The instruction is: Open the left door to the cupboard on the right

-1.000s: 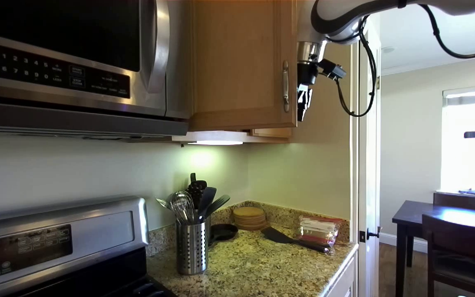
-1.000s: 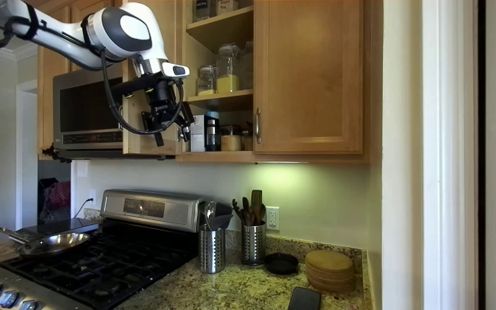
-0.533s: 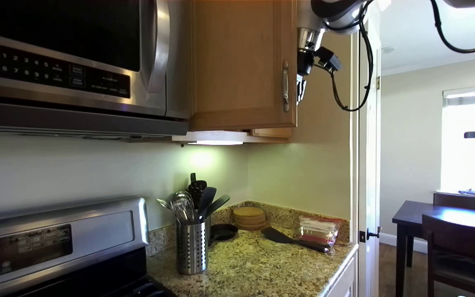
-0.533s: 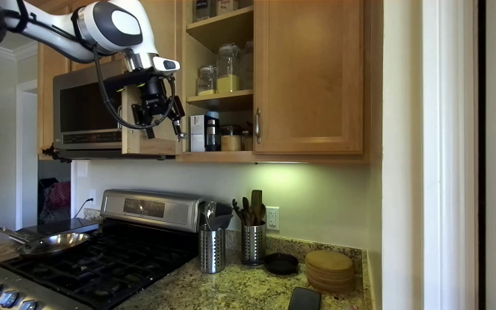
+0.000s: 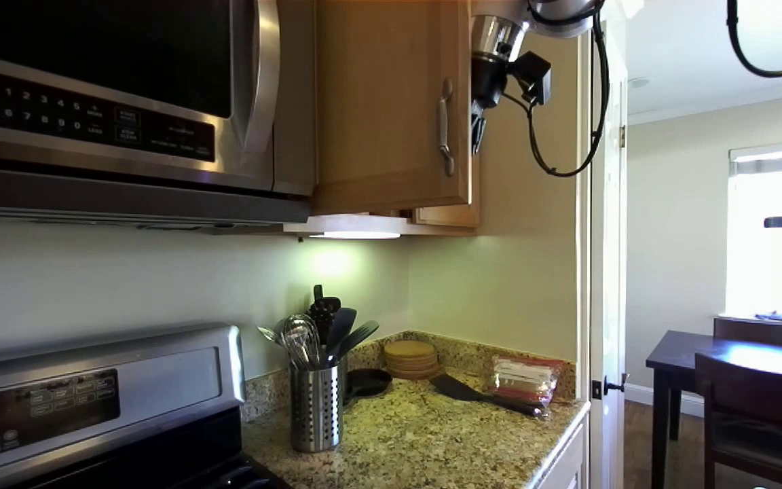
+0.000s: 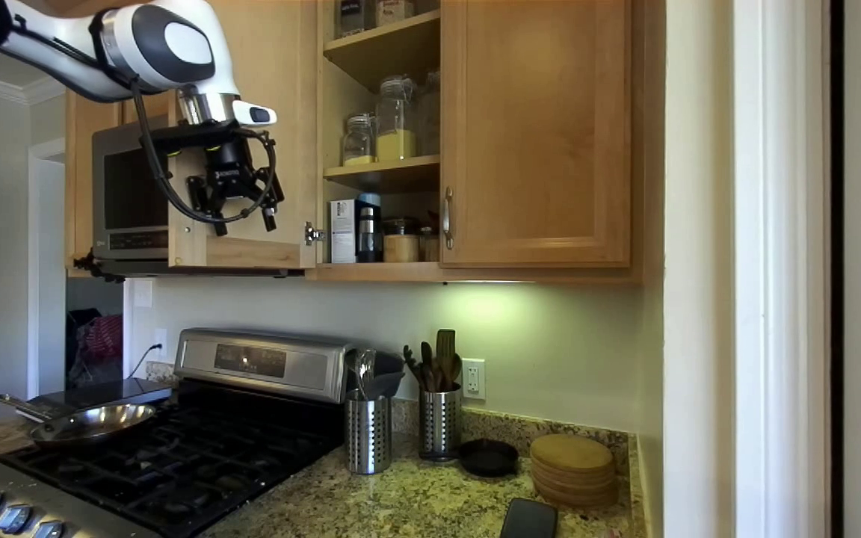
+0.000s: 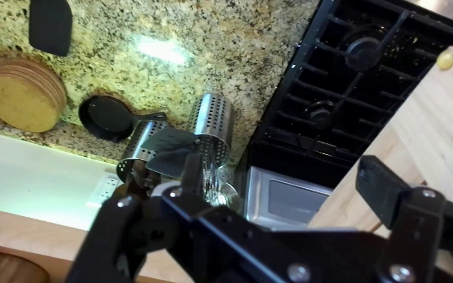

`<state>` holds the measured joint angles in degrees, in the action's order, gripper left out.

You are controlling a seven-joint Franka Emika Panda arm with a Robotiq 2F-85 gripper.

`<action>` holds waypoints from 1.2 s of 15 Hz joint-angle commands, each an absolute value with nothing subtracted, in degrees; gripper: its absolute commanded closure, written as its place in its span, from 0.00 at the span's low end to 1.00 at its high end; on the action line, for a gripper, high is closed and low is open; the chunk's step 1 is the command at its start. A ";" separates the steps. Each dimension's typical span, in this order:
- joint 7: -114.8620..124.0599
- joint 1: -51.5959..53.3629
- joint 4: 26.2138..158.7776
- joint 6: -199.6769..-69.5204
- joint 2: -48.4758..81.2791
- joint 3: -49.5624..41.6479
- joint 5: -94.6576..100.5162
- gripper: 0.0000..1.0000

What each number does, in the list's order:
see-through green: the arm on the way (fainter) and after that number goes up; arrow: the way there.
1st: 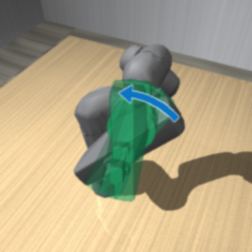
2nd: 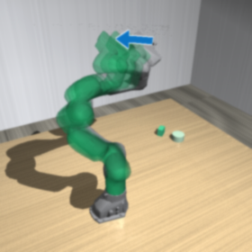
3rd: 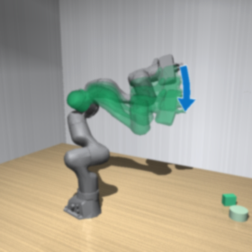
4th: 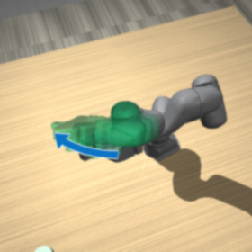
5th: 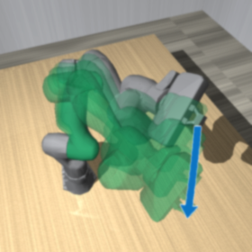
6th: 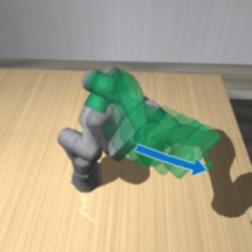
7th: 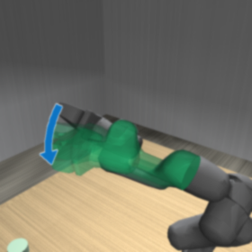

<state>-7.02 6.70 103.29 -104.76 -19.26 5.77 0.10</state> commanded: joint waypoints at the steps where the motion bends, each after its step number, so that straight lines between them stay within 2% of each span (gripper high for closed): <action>1: -9.65 8.81 103.13 -104.98 -19.87 6.37 -2.36 0.00; 7: -6.23 6.95 105.18 -104.41 -18.97 6.47 0.73 0.00; 18: 7.28 -0.28 120.53 -101.72 -20.47 3.59 7.67 0.00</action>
<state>3.53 0.90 116.16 -102.83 -18.21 4.27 6.30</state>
